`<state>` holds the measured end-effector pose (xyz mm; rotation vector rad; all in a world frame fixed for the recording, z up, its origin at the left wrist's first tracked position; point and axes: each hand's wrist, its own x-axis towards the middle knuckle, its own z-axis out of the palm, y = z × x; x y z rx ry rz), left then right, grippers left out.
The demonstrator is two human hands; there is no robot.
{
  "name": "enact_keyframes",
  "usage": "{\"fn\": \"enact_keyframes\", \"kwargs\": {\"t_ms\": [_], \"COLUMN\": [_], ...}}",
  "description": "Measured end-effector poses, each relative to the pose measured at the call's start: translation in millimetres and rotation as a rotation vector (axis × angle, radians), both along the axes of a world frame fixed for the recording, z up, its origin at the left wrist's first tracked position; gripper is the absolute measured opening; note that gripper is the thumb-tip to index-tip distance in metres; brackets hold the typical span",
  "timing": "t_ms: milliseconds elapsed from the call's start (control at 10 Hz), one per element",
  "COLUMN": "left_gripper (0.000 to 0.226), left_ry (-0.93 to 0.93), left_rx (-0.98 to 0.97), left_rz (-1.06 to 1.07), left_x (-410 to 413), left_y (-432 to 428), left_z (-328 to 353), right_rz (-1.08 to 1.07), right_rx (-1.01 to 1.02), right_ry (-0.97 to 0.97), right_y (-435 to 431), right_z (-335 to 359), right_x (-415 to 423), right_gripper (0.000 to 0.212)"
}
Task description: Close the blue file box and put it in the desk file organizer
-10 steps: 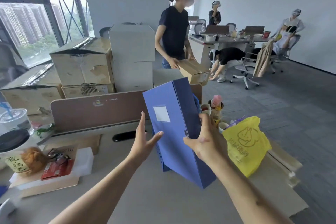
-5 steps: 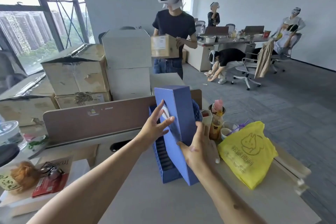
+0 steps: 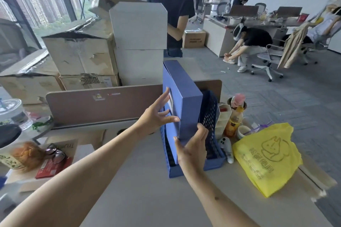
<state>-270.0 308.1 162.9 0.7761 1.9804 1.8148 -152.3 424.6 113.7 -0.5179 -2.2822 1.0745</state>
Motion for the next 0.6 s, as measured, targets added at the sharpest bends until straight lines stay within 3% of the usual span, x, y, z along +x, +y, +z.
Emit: {"fn": "enact_keyframes", "kwargs": {"t_ms": [400, 600], "left_gripper": [0.105, 0.098], "left_ry": [-0.090, -0.086], "left_rx": [-0.250, -0.327], "left_rz": [0.094, 0.107], "left_x": [5, 18], "left_y": [-14, -9], "left_z": [-61, -70], "right_rz": [0.002, -0.045], "right_rx": [-0.183, -0.159], "right_ry": [-0.204, -0.298], "right_y": [-2, 0], "right_z": [-98, -99], "right_x": [-10, -9], "right_gripper": [0.070, 0.072]}}
